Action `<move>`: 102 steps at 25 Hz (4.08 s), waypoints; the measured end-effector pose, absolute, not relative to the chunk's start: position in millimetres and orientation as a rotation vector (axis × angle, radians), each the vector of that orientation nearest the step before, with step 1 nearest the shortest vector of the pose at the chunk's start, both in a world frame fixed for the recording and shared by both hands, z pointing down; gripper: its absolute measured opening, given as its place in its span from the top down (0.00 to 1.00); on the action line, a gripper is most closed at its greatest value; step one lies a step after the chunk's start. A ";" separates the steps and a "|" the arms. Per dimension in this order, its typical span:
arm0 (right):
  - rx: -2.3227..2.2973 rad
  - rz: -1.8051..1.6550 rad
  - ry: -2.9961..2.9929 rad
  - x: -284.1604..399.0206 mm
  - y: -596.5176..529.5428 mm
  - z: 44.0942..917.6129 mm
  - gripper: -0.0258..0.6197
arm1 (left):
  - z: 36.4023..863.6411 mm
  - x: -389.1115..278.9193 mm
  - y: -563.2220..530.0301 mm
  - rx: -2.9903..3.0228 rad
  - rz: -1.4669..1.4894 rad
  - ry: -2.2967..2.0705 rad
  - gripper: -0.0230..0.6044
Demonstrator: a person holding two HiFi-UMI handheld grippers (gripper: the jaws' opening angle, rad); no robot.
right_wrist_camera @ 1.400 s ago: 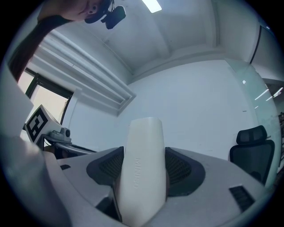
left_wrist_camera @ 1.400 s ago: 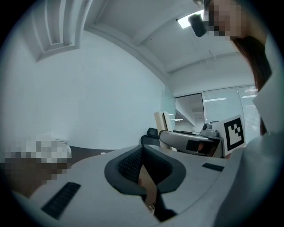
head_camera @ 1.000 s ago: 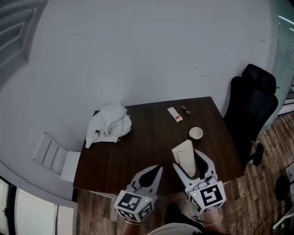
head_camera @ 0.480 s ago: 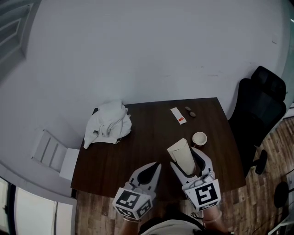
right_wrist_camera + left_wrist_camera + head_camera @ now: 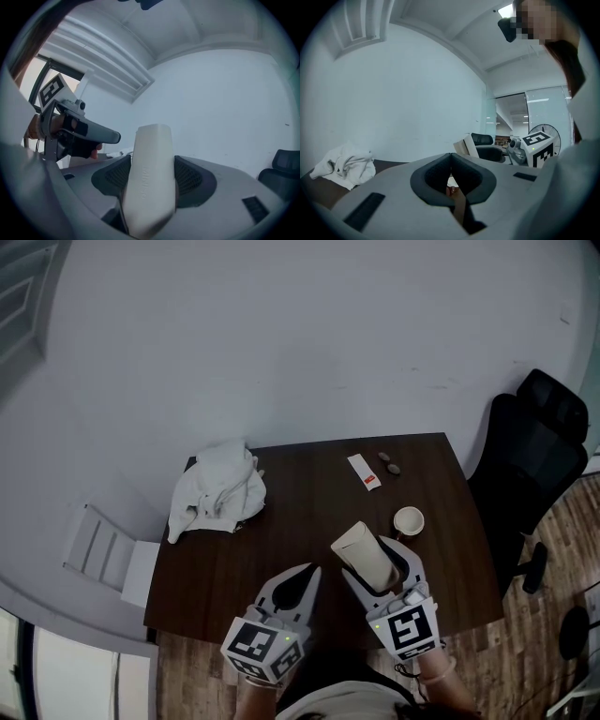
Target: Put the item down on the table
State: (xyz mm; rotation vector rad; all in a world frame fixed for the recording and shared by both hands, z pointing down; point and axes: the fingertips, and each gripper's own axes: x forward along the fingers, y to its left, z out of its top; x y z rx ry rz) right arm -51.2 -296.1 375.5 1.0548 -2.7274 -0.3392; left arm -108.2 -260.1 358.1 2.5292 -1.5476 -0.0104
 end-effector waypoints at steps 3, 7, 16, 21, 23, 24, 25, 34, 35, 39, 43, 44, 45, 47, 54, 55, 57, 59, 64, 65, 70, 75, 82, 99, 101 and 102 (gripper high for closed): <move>1.032 -0.353 -2.690 -56.4 -301.3 386.3 0.50 | 357.9 -110.2 -267.7 2.543 0.001 -1.526 0.93; 0.988 -0.367 -2.633 -65.9 -308.4 405.1 0.50 | 357.3 -114.1 -277.9 2.568 0.013 -1.496 0.93; 0.902 -0.310 -2.576 -94.3 -319.8 453.3 0.50 | 361.4 -142.8 -298.6 2.571 0.027 -1.479 0.93; 0.833 -0.229 -2.537 -106.2 -321.5 491.6 0.50 | 368.3 -158.3 -306.6 2.559 0.033 -1.472 0.93; 0.800 -0.200 -2.522 -110.2 -322.2 507.2 0.50 | 370.4 -164.8 -310.3 2.552 0.039 -1.472 0.93; 0.782 -0.191 -2.512 -112.2 -322.4 515.0 0.51 | 371.5 -168.2 -312.3 2.547 0.043 -1.473 0.93; 0.765 -0.182 -2.501 -113.9 -322.4 523.0 0.50 | 373.0 -171.6 -314.0 2.544 0.045 -1.474 0.93; 0.630 -0.054 -2.412 -124.2 -322.6 586.9 0.50 | 381.6 -200.8 -332.8 2.508 0.032 -1.498 0.93; 0.619 -0.039 -2.403 -124.9 -323.6 593.1 0.51 | 382.4 -203.7 -334.8 2.503 0.032 -1.501 0.93; 0.588 -0.005 -2.363 -124.2 -330.0 615.5 0.50 | 388.4 -211.3 -344.2 2.488 0.026 -1.506 0.93; 0.566 -0.007 -2.322 -122.6 -339.5 631.6 0.50 | 384.1 -218.2 -352.9 2.475 0.018 -1.525 0.93; 0.564 -0.009 -2.313 -122.0 -342.6 634.7 0.50 | 383.1 -219.6 -354.7 2.470 0.018 -1.530 0.93; 0.562 -0.013 -2.305 -121.3 -345.7 637.5 0.50 | 383.4 -220.9 -356.4 2.467 0.017 -1.533 0.93; 0.555 -0.026 -2.288 -120.7 -351.8 642.8 0.50 | 386.5 -222.9 -359.5 2.463 0.016 -1.534 0.93; 0.520 -0.094 -2.232 -120.2 -366.6 659.6 0.50 | 391.5 -223.3 -368.2 2.457 0.024 -1.521 0.93; 0.516 -0.102 -2.225 -120.2 -368.5 661.8 0.50 | 392.4 -223.4 -369.4 2.458 0.024 -1.518 0.93; 0.509 -0.115 -2.212 -120.5 -372.0 666.8 0.50 | 394.7 -224.2 -371.7 2.456 0.029 -1.518 0.93; 0.501 -0.124 -2.202 -120.5 -375.0 672.0 0.50 | 396.9 -224.9 -373.3 2.452 0.036 -1.521 0.93; 0.510 -0.090 -2.194 -114.9 -382.2 682.8 0.50 | 398.7 -223.8 -375.3 2.446 0.046 -1.518 0.93; 0.509 -0.082 -2.195 -114.0 -383.8 684.7 0.50 | 399.8 -224.0 -375.9 2.447 0.048 -1.517 0.93; 0.483 -0.060 -2.175 -111.2 -387.0 696.8 0.50 | 403.6 -224.5 -378.4 2.435 0.060 -1.513 0.93; 0.472 -0.034 -2.177 -109.3 -388.9 703.4 0.50 | 407.3 -223.8 -380.0 2.445 0.055 -1.497 0.93; 0.460 0.056 -2.174 -107.8 -392.0 707.7 0.49 | 408.4 -220.0 -382.8 2.443 0.069 -1.476 0.93; 0.547 0.143 -2.189 -104.9 -397.8 700.2 0.45 | 411.5 -215.6 -381.4 2.465 0.068 -1.434 0.93; 0.584 0.138 -2.220 -106.3 -399.9 690.3 0.46 | 410.6 -214.3 -380.3 2.466 0.064 -1.433 0.93; 0.603 0.138 -2.237 -107.3 -400.8 684.7 0.47 | 410.0 -213.7 -379.6 2.467 0.062 -1.433 0.93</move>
